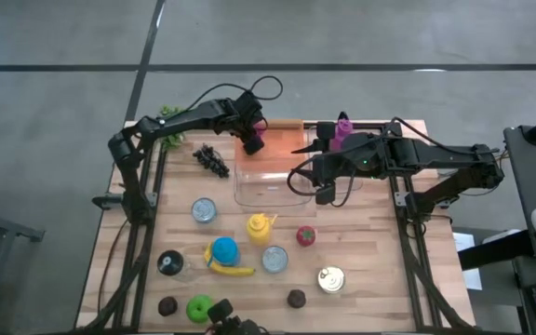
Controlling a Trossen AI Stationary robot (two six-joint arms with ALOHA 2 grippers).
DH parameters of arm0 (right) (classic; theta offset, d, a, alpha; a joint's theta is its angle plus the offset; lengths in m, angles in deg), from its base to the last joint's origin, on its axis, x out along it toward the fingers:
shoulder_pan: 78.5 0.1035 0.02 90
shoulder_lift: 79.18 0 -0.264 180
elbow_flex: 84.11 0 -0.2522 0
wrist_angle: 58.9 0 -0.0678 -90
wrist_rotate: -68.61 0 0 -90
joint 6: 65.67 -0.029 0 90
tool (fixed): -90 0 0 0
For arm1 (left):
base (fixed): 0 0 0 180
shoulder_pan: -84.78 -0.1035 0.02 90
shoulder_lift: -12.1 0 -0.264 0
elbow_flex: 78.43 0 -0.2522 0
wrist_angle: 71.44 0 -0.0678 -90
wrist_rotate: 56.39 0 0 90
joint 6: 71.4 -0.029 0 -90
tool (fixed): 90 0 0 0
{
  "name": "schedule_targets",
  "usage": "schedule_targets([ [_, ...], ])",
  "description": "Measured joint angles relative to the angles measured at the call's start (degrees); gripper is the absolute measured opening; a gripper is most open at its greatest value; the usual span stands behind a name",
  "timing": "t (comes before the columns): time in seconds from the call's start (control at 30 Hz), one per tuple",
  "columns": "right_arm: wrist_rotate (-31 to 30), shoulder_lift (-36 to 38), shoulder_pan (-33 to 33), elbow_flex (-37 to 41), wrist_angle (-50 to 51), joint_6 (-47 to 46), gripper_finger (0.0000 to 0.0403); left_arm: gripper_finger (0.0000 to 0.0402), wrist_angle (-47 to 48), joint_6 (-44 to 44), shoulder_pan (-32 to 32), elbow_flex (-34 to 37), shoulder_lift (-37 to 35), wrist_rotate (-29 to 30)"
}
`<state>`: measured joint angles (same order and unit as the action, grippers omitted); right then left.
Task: Pick & Place Food Item
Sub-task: Put the purple grapes into the orange bin, then put the blue and pink can into the left transparent bin
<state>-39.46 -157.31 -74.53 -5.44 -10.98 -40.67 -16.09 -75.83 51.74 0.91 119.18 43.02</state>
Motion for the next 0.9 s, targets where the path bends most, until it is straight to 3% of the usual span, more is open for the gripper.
schedule_targets([
  [0.3, 0.00, 0.00, 0.00, 0.00, 0.00, -0.60, 0.0189, 0.0152, -0.02, 0.00, 0.00, 0.03, 0.00, 2.02],
  [0.57, 0.00, 0.00, 0.00, 0.00, 0.00, -0.72, 0.0189, 0.0180, 0.07, -0.07, 0.00, -0.19, -0.45, 3.01],
  [0.9, 0.00, 0.00, 0.00, 0.00, 0.09, -1.74, 0.0189, 0.0183, 3.39, 1.58, 1.41, 0.22, -14.05, 2.61],
])
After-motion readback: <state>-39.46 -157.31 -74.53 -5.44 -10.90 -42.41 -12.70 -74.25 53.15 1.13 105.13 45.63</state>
